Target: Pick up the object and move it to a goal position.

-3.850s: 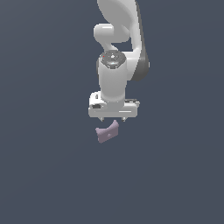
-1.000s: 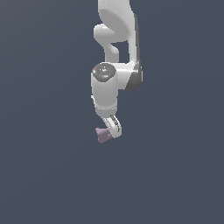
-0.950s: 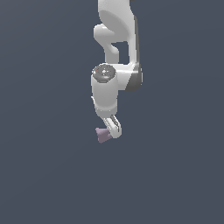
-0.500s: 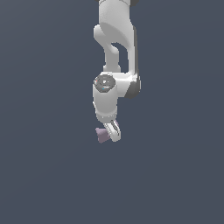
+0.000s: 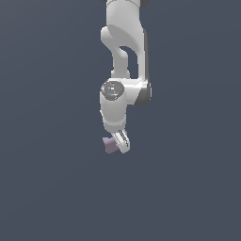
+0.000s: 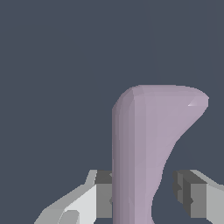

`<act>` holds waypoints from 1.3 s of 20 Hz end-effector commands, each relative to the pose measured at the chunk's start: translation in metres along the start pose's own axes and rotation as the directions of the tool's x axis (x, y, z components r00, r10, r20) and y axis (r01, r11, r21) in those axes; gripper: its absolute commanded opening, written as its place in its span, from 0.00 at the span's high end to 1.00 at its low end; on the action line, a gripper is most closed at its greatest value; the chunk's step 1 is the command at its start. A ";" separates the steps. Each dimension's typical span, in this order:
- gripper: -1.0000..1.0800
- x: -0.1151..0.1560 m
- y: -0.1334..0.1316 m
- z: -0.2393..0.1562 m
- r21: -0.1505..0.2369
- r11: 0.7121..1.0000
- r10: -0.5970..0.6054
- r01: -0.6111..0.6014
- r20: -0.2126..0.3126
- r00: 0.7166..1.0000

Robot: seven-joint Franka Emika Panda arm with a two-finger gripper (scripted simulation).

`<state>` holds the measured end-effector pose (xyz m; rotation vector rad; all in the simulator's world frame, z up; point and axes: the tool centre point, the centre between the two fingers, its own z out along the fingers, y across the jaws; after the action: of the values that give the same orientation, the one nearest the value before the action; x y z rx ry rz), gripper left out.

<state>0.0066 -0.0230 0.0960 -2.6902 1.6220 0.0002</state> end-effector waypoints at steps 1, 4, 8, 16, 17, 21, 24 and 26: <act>1.00 0.000 0.000 0.000 0.000 1.000 0.000 0.000 0.000 1.000; 1.00 -0.001 0.000 -0.001 0.000 1.000 0.000 0.000 0.000 1.000; 1.00 -0.010 -0.004 -0.010 0.000 1.000 0.000 0.000 0.000 1.000; 1.00 -0.058 -0.021 -0.056 0.000 1.000 0.000 0.000 -0.001 1.000; 1.00 -0.066 -0.024 -0.064 0.000 1.000 0.000 0.000 -0.001 1.000; 1.00 -0.102 -0.037 -0.099 -0.001 1.000 0.001 -0.001 -0.002 1.000; 1.00 -0.129 -0.048 -0.125 -0.001 1.000 0.001 -0.001 -0.002 1.000; 1.00 -0.146 -0.055 -0.143 -0.001 1.000 0.001 -0.001 -0.002 1.000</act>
<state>-0.0112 0.1177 0.2253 -2.6913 1.6228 -0.0019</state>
